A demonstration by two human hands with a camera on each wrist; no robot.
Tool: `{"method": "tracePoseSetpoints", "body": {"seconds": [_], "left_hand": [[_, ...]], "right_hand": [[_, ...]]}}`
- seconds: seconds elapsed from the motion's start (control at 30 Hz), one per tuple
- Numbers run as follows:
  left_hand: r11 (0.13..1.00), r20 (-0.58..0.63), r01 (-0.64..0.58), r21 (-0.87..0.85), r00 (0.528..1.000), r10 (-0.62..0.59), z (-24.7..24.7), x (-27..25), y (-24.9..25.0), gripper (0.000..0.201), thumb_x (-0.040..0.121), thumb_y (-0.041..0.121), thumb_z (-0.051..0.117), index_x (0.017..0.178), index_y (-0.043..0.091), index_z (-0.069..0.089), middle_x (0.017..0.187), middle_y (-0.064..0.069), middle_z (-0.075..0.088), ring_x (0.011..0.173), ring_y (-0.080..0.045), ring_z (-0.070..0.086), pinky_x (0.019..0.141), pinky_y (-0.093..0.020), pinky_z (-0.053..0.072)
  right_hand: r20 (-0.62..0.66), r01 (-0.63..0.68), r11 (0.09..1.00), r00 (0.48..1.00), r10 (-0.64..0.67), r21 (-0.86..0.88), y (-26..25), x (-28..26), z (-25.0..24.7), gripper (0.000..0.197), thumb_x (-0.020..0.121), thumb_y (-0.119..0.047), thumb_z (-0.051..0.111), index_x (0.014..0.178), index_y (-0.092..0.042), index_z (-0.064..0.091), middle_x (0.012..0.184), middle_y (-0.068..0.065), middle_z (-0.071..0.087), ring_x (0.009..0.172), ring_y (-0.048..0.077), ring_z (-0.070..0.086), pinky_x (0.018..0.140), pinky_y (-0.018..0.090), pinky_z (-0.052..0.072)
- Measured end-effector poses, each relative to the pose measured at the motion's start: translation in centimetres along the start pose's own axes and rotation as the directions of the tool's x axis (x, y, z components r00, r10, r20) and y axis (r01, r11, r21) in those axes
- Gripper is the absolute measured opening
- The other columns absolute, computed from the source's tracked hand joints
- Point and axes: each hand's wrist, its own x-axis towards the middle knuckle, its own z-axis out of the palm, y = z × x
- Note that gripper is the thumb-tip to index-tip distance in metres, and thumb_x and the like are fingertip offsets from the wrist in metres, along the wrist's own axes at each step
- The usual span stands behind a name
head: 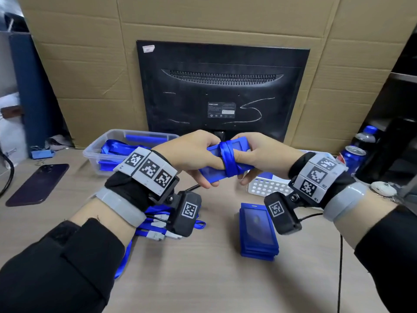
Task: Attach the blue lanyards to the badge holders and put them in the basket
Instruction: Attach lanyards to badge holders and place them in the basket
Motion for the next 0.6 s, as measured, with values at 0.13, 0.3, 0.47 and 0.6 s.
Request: {"method": "tracePoseSetpoints", "body": {"seconds": [0.13, 0.3, 0.47, 0.6], "left_hand": [[0.993, 0.017, 0.048, -0.106, 0.999, -0.046, 0.8, 0.8, 0.6, 0.017, 0.099, -0.001, 0.056, 0.114, 0.001, 0.065, 0.111, -0.026, 0.073, 0.084, -0.042, 0.078, 0.058, -0.035, 0.062], [0.986, 0.045, 0.027, -0.166, 0.999, -0.020, 1.8, 1.4, 1.5, 0.026, 0.100, 0.001, 0.050, 0.118, -0.004, 0.067, 0.113, -0.028, 0.073, 0.086, -0.041, 0.078, 0.060, -0.034, 0.062], [0.992, 0.077, -0.035, -0.125, 0.996, 0.045, 3.0, 2.0, 2.1, 0.032, 0.099, -0.001, 0.042, 0.114, -0.003, 0.069, 0.106, -0.025, 0.076, 0.091, -0.032, 0.079, 0.062, -0.029, 0.061], [0.987, 0.093, -0.052, -0.153, 0.993, 0.067, 3.7, 2.6, 2.5, 0.033, 0.100, -0.003, 0.036, 0.118, -0.012, 0.063, 0.112, -0.030, 0.072, 0.093, -0.031, 0.079, 0.066, -0.025, 0.061]], "right_hand": [[0.025, 0.023, 1.000, 0.999, -0.024, 0.015, 0.6, -0.5, -0.8, 0.017, 0.106, -0.016, 0.060, 0.108, -0.003, 0.070, 0.079, 0.008, 0.069, 0.063, 0.023, 0.065, 0.061, 0.034, 0.061], [-0.087, 0.010, 1.000, 0.996, -0.008, 0.020, 1.4, -1.3, -1.9, 0.017, 0.103, -0.017, 0.063, 0.112, -0.004, 0.068, 0.089, 0.013, 0.073, 0.068, 0.026, 0.073, 0.063, 0.033, 0.063], [-0.157, 0.008, 0.998, 0.988, 0.000, 0.055, 2.2, -2.1, -3.1, 0.016, 0.104, -0.012, 0.062, 0.115, -0.002, 0.066, 0.102, 0.019, 0.075, 0.083, 0.033, 0.079, 0.071, 0.039, 0.067], [-0.178, -0.034, 0.992, 0.982, 0.056, 0.123, 2.8, -3.0, -4.1, 0.018, 0.104, -0.015, 0.064, 0.116, -0.003, 0.069, 0.103, 0.017, 0.079, 0.088, 0.033, 0.079, 0.083, 0.040, 0.066]]}}
